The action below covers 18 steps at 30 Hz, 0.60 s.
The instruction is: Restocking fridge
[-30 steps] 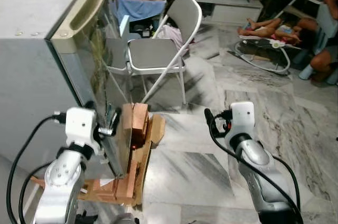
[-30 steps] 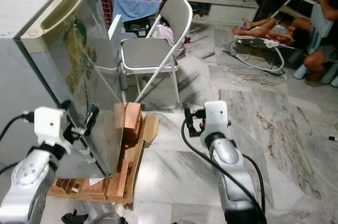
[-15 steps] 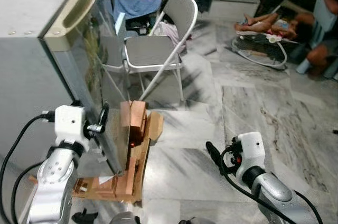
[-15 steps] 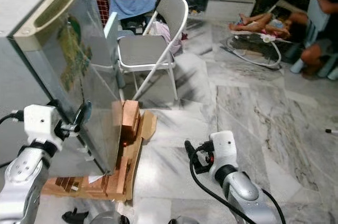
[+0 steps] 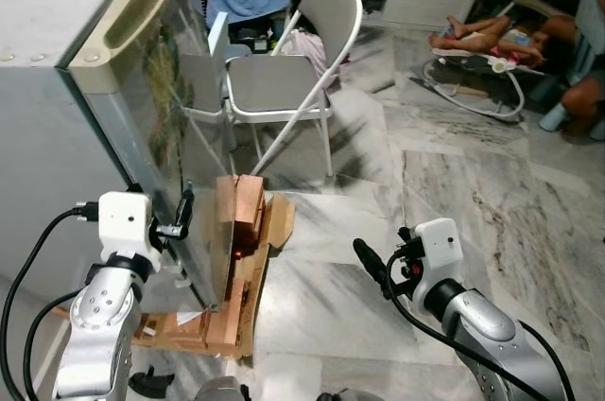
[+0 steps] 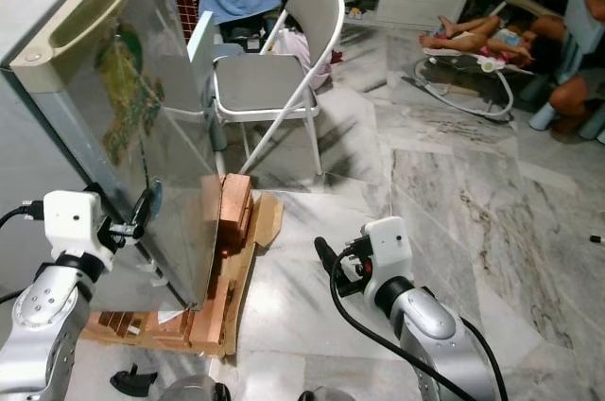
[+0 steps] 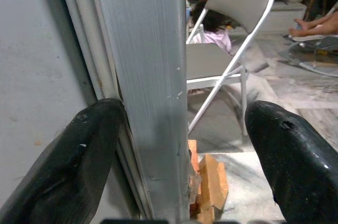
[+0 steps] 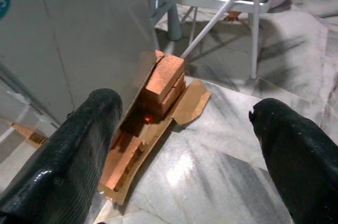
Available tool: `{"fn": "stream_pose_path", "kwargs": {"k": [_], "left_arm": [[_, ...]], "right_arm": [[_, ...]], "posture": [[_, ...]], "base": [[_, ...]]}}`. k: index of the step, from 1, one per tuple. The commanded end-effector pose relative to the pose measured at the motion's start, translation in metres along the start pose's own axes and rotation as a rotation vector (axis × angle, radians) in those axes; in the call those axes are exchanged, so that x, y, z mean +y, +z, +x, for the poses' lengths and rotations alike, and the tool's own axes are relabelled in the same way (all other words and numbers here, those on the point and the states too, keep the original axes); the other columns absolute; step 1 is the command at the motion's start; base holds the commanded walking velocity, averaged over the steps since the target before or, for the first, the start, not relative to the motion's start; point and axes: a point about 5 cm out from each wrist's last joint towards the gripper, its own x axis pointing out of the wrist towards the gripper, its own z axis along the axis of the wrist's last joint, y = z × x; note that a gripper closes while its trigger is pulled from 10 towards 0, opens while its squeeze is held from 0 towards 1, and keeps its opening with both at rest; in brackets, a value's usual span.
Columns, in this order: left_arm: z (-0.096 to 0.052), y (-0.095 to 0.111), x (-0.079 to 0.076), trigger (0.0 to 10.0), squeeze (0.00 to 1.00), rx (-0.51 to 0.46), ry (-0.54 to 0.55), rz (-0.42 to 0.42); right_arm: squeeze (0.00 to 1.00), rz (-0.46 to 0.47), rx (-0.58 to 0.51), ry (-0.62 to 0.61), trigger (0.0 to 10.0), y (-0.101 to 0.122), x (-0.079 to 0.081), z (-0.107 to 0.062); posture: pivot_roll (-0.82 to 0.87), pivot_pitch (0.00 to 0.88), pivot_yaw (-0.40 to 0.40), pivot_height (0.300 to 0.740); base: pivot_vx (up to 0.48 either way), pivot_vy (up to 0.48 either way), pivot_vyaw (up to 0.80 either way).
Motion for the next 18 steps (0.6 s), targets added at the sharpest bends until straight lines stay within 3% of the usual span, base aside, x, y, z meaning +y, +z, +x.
{"fn": "stream_pose_path", "kwargs": {"k": [1, 6, 7, 8, 9, 12, 13, 14, 18], "left_arm": [[0.01, 0.008, -0.008, 10.0, 0.0, -0.03, -0.063, 0.015], [0.037, 0.024, -0.028, 10.0, 0.0, -0.078, -0.17, 0.004], [0.043, 0.031, -0.037, 10.0, 0.0, -0.103, -0.214, 0.003], [0.055, 0.051, -0.063, 10.0, 0.0, -0.164, -0.31, -0.009], [0.055, 0.051, -0.063, 10.0, 0.0, -0.164, -0.31, -0.009], [0.066, 0.088, -0.113, 10.0, 0.0, -0.259, -0.461, -0.115], [0.066, 0.095, -0.123, 10.0, 0.0, -0.279, -0.502, -0.123], [0.064, 0.111, -0.148, 10.0, 0.0, -0.338, -0.593, -0.113], [0.06, 0.121, -0.167, 10.0, 0.0, -0.357, -0.689, -0.171]], "right_arm": [[0.0, 0.002, 0.003, 0.018, 10.0, 0.0, 0.001, 0.0], [0.0, 0.042, 0.045, 0.132, 10.0, -0.008, 0.012, -0.01], [0.0, 0.044, 0.053, 0.136, 10.0, -0.01, 0.012, -0.013], [0.0, 0.069, 0.068, 0.144, 10.0, -0.014, 0.012, -0.018], [0.0, 0.069, 0.068, 0.144, 10.0, -0.014, 0.012, -0.018], [0.0, 0.081, 0.066, 0.159, 10.0, -0.016, 0.01, -0.02], [0.0, 0.08, 0.063, 0.167, 10.0, -0.016, 0.01, -0.02], [0.0, 0.077, 0.052, 0.18, 10.0, -0.015, 0.011, -0.019], [0.0, 0.08, 0.034, 0.187, 10.0, -0.016, 0.012, -0.017]], "posture": [[0.08, 0.037, -0.051, 0.74], [0.08, 0.036, -0.053, 0.74], [0.08, 0.034, -0.055, 0.74], [0.08, 0.032, -0.056, 0.74], [0.08, 0.032, -0.056, 0.74], [0.08, 0.023, -0.057, 0.74], [0.08, 0.023, -0.057, 0.74], [0.07, 0.017, -0.053, 0.74], [0.06, 0.01, -0.035, 0.74]], "base": [[0.0, 0.0, 0.0], [0.0, 0.0, 0.0], [0.0, 0.0, 0.0], [0.0, 0.0, 0.0], [0.0, 0.0, 0.0], [0.0, 0.0, 0.0], [0.0, 0.0, 0.0], [0.0, 0.0, 0.0], [0.0, 0.0, 0.0]]}}
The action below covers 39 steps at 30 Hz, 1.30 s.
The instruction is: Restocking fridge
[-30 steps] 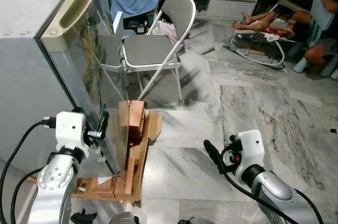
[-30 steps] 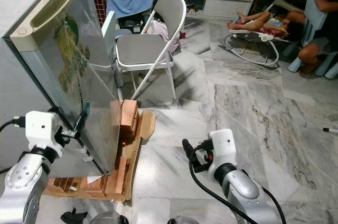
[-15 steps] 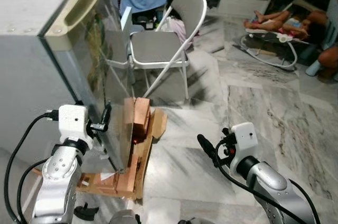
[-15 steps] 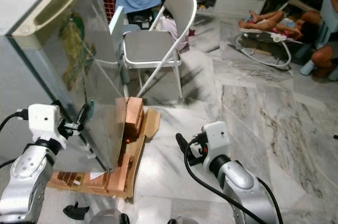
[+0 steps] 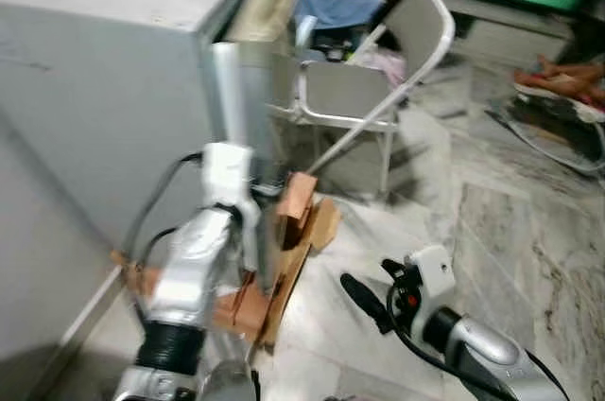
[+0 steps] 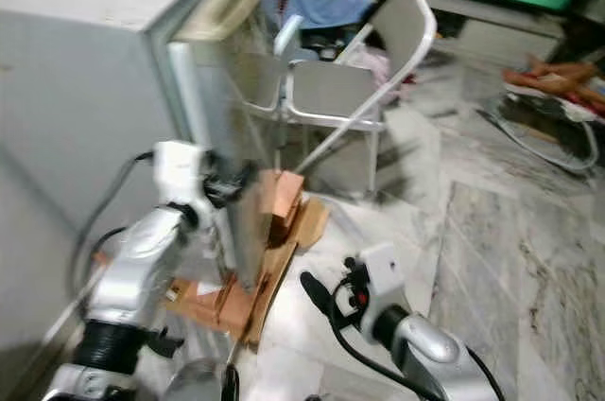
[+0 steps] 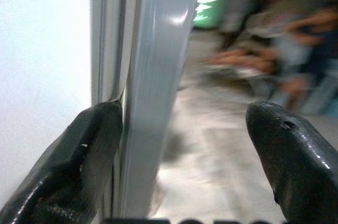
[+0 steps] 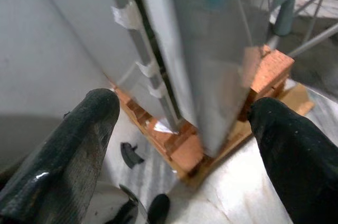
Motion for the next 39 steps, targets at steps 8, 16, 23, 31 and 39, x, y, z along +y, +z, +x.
{"fn": "stream_pose_path", "kwargs": {"k": [8, 16, 23, 31, 39], "left_arm": [[-0.014, 0.03, 0.03, 10.0, 0.0, -0.137, 0.069, 0.133], [-0.03, 0.02, 0.04, 10.0, 0.0, -0.131, 0.12, 0.153], [-0.039, 0.009, 0.036, 10.0, 0.0, -0.103, 0.122, 0.163], [-0.037, 0.005, 0.032, 10.0, 0.0, -0.084, 0.096, 0.197], [-0.026, 0.008, 0.028, 10.0, 0.0, -0.086, 0.063, 0.222]], "right_arm": [[0.0, 0.036, 0.005, -0.039, 10.0, -0.019, -0.011, 0.0], [0.0, 0.002, -0.027, -0.046, 10.0, -0.02, -0.021, 0.012], [0.0, -0.033, -0.087, -0.115, 10.0, -0.007, -0.026, 0.021], [0.0, -0.077, -0.243, -0.279, 10.0, 0.039, -0.027, 0.021], [0.0, -0.089, -0.273, -0.304, 10.0, 0.046, -0.02, 0.028]], "posture": [[0.06, 0.01, -0.027, 0.74], [0.07, 0.002, -0.04, 0.74], [0.07, 0.0, -0.037, 0.74], [0.07, 0.0, -0.036, 0.74], [0.07, 0.0, -0.032, 0.74]], "base": [[0.0, 0.0, 0.0], [0.228, -0.276, 0.0], [0.306, -0.366, 0.0], [0.349, -0.325, -0.07], [0.4, -0.259, -0.15]]}}
